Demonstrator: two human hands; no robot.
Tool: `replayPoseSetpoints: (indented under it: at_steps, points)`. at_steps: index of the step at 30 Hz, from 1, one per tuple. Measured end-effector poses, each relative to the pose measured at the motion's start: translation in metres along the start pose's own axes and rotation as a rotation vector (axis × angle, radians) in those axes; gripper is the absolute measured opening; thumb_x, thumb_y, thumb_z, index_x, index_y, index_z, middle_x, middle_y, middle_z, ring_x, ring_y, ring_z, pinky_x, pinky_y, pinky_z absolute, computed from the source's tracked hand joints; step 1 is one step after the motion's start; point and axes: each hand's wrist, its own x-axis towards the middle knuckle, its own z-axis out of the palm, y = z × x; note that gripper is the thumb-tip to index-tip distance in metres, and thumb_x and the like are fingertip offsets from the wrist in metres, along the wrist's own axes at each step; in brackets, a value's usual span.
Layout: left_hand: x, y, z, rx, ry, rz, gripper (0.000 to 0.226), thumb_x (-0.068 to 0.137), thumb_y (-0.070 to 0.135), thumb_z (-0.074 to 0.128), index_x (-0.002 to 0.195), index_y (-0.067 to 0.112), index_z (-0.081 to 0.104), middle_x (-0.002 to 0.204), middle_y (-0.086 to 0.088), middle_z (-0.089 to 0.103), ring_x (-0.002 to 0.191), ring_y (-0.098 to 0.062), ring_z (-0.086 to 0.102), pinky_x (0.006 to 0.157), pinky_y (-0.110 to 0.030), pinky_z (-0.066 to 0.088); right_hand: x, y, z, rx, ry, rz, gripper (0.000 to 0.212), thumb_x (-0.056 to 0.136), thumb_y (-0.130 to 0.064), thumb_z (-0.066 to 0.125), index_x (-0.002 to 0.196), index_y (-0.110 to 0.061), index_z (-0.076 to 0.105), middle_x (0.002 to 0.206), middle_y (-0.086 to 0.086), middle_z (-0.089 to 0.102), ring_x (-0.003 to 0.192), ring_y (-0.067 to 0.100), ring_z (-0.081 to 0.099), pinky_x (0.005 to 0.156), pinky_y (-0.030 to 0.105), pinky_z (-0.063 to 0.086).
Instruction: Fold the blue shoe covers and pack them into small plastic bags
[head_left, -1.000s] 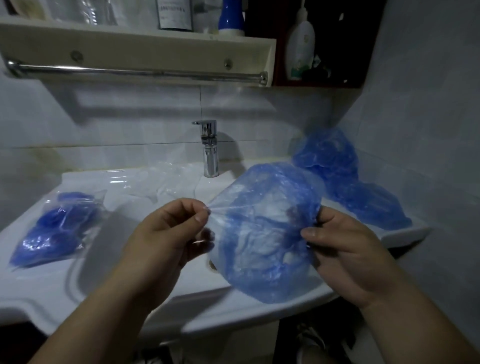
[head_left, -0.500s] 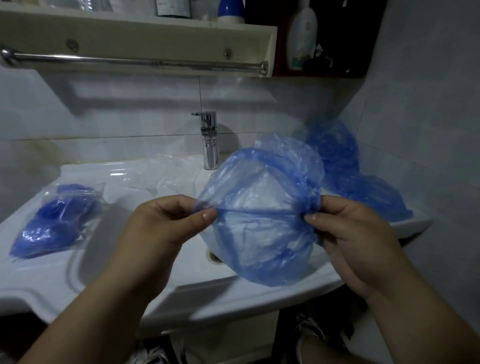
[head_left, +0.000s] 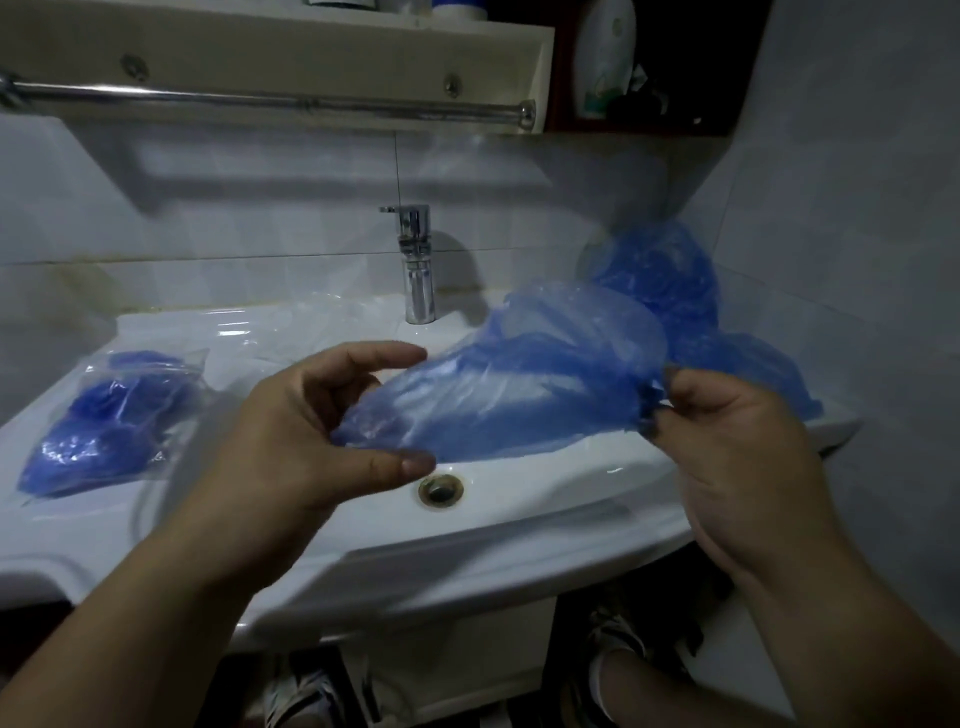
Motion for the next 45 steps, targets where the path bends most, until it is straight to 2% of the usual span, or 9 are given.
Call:
replayPoseSetpoints:
  at_steps: [6, 11, 15, 20, 25, 32, 35, 39, 45]
  points:
    - [-0.010, -0.029, -0.014, 0.781, -0.336, 0.048, 0.009, 0.065, 0.026, 0.082, 0.070, 0.031, 0.076, 0.072, 0.010, 0.066, 0.064, 0.001, 0.063, 0.064, -0.020, 0.047, -0.020, 0.008, -0.014, -0.387, -0.339, -0.097, 0.030, 0.060, -0.003, 0.063, 0.069, -0.029, 0.075, 0.075, -0.013, 0.072, 0.071, 0.004, 0.066, 0.066, 0.018, 0.050]
    - [-0.025, -0.044, -0.021, 0.693, -0.467, 0.134, 0.018, 0.070, 0.041, 0.080, 0.085, 0.044, 0.070, 0.095, 0.021, 0.067, 0.077, -0.001, 0.069, 0.066, -0.021, 0.053, -0.025, 0.020, -0.019, -0.488, -0.574, -0.112, 0.030, 0.059, -0.003, 0.078, 0.074, -0.028, 0.073, 0.087, -0.011, 0.072, 0.086, 0.008, 0.068, 0.076, 0.019, 0.052]
    - [-0.027, -0.027, -0.023, 0.711, -0.403, 0.007, 0.025, 0.071, 0.050, 0.073, 0.086, 0.030, 0.074, 0.079, 0.006, 0.072, 0.075, -0.008, 0.071, 0.063, -0.032, 0.054, -0.025, 0.016, -0.013, -0.485, -0.459, -0.036, 0.021, 0.063, -0.037, 0.077, 0.074, -0.020, 0.072, 0.074, -0.006, 0.070, 0.069, 0.000, 0.066, 0.064, 0.018, 0.050]
    - [-0.025, -0.020, -0.012, 0.675, -0.182, -0.164, 0.049, 0.077, 0.074, 0.049, 0.103, 0.035, 0.066, 0.068, 0.008, 0.073, 0.058, -0.006, 0.068, 0.057, -0.019, 0.050, -0.021, 0.016, 0.000, -0.464, -0.283, 0.100, 0.005, 0.091, -0.025, 0.064, 0.090, -0.023, 0.068, 0.058, -0.005, 0.066, 0.054, 0.003, 0.060, 0.052, 0.012, 0.041]
    - [-0.024, -0.027, 0.000, 0.763, 0.022, -0.276, 0.051, 0.078, 0.041, 0.070, 0.125, 0.038, 0.050, 0.070, 0.012, 0.073, 0.060, -0.001, 0.066, 0.056, -0.014, 0.045, -0.022, 0.020, 0.009, -0.547, -0.235, 0.165, 0.032, 0.092, -0.022, 0.062, 0.123, -0.029, 0.062, 0.050, -0.013, 0.060, 0.053, -0.002, 0.059, 0.057, 0.007, 0.041]
    - [-0.027, -0.031, 0.003, 0.938, 0.218, -0.071, 0.070, 0.069, 0.023, 0.082, 0.130, 0.036, 0.049, 0.106, 0.016, 0.056, 0.081, -0.002, 0.059, 0.075, -0.033, 0.054, -0.023, 0.023, 0.010, -0.633, -0.175, 0.186, 0.031, 0.089, -0.019, 0.061, 0.119, -0.027, 0.066, 0.051, -0.014, 0.060, 0.051, -0.001, 0.057, 0.056, 0.013, 0.039]
    - [-0.032, -0.032, 0.027, 0.955, 0.137, 0.167, 0.052, 0.082, 0.036, 0.065, 0.132, 0.033, 0.051, 0.122, 0.015, 0.051, 0.104, -0.001, 0.052, 0.097, -0.018, 0.040, -0.024, 0.021, 0.012, -0.653, -0.158, 0.180, 0.032, 0.089, -0.020, 0.060, 0.119, -0.028, 0.066, 0.053, -0.015, 0.061, 0.053, 0.000, 0.059, 0.056, 0.013, 0.040]
    - [-0.039, -0.045, 0.056, 1.123, -0.127, 0.004, 0.081, 0.081, 0.072, 0.014, 0.153, 0.033, 0.015, 0.158, 0.015, 0.021, 0.142, -0.004, 0.024, 0.112, -0.013, 0.013, -0.023, 0.016, 0.013, -0.729, -0.152, 0.193, 0.031, 0.086, -0.020, 0.061, 0.115, -0.028, 0.068, 0.053, -0.010, 0.058, 0.055, 0.003, 0.058, 0.054, 0.012, 0.037]
    - [-0.038, -0.054, 0.061, 1.333, -0.277, 0.083, 0.068, 0.092, 0.066, 0.019, 0.151, 0.033, 0.016, 0.151, 0.012, 0.034, 0.131, -0.010, 0.040, 0.109, -0.028, 0.029, -0.025, -0.018, 0.020, -1.156, -0.135, -0.079, 0.031, 0.093, -0.033, 0.046, 0.120, -0.030, 0.062, 0.105, -0.010, 0.063, 0.093, 0.007, 0.053, 0.081, 0.023, 0.043]
